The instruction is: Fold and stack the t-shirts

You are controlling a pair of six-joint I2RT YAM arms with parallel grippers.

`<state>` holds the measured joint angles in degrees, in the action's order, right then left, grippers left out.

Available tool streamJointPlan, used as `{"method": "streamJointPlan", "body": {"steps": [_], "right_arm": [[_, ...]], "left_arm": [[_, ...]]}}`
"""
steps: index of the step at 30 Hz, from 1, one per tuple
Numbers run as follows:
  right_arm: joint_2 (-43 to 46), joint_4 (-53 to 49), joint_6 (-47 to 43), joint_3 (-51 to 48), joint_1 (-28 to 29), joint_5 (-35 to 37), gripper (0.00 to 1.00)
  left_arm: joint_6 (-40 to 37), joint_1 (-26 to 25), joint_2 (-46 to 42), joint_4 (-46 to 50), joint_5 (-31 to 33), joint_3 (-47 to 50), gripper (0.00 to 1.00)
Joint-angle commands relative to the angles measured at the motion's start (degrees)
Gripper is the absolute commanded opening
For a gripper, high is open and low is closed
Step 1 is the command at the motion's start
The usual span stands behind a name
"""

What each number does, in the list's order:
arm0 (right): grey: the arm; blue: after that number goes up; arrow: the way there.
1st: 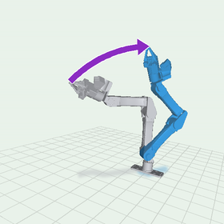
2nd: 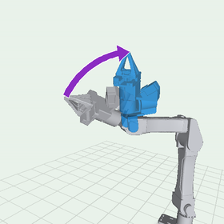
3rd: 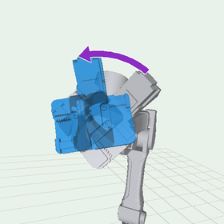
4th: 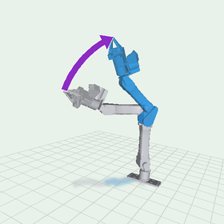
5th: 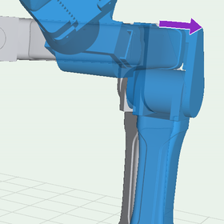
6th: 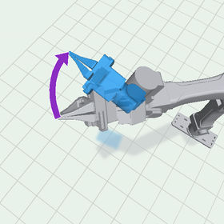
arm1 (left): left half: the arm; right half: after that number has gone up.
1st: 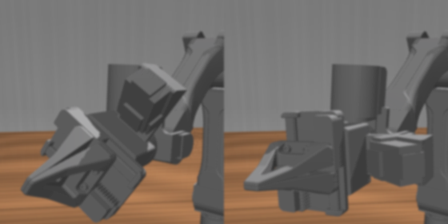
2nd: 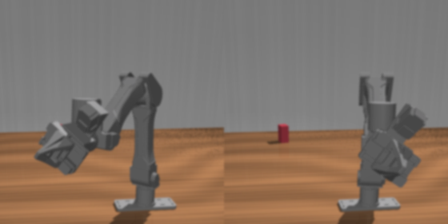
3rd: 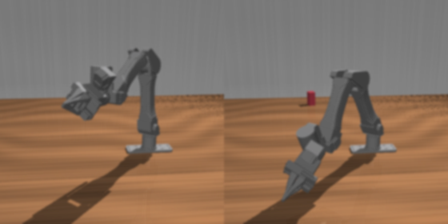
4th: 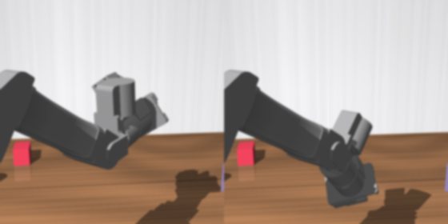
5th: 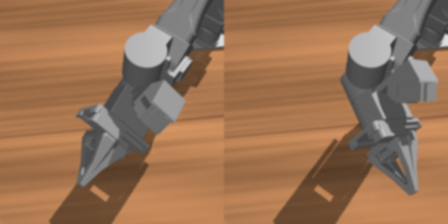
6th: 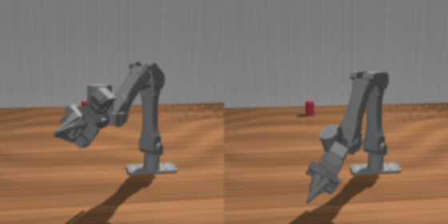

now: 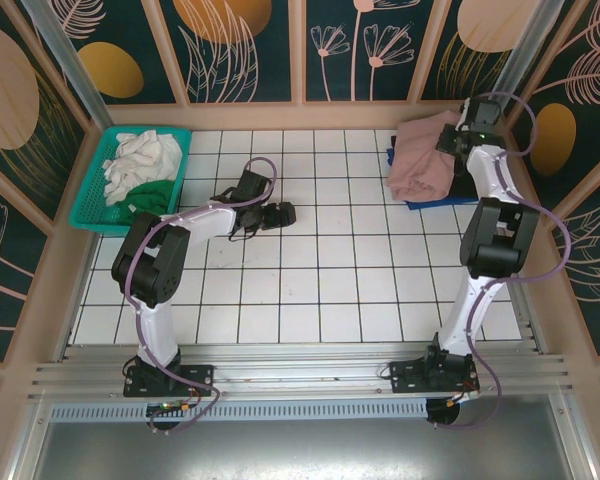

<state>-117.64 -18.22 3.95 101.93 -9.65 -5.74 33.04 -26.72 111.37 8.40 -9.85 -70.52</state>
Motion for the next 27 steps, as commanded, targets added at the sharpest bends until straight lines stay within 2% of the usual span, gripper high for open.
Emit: {"method": "streamJointPlan", "body": {"steps": [1,4,7,12,15,16,17,18,24,27], "right_arm": [[1.7,11.4,0.1,-3.9,-4.3,-5.0,0.00],[0.4,14.2,-0.8,-4.2,-7.4,-8.1,0.00],[-3.5,13.5,-2.4,-0.6,-10.3,-14.7,0.00],[-11.4,6.0,-8.7,8.4,-13.1,-23.4,0.00],[-17.7,-3.1,-11.8,17.5,-13.6,-25.8,0.15],[-19.2,-5.1,-11.5,20.4,-13.6,-23.7,0.23],[-20.1,-6.3,-10.8,22.2,-13.6,-21.0,0.36],[-20.4,-7.2,-10.4,23.3,-13.6,-18.9,0.45],[-15.9,-8.0,-2.7,23.1,-13.5,-2.6,0.69],[-10.7,-4.2,1.0,16.7,-13.0,5.7,0.78]], "left_arm": [[-1.0,0.3,0.0,1.6,0.3,1.2,0.89],[-1.0,0.4,-0.5,1.6,0.6,1.9,0.89],[-1.0,0.4,-0.5,2.0,0.6,1.7,0.89],[-0.8,0.4,-1.0,2.3,0.8,1.8,0.89],[-0.5,0.3,-1.2,2.4,1.1,2.0,0.89],[-0.4,0.4,-1.2,2.4,1.1,2.0,0.89],[-0.3,0.4,-1.1,2.4,1.1,2.0,0.89],[-0.1,0.3,-1.1,2.3,1.0,2.0,0.89],[0.4,0.3,-1.5,1.7,0.5,2.8,0.88],[0.4,0.4,-2.0,1.5,0.4,3.3,0.88]]}}
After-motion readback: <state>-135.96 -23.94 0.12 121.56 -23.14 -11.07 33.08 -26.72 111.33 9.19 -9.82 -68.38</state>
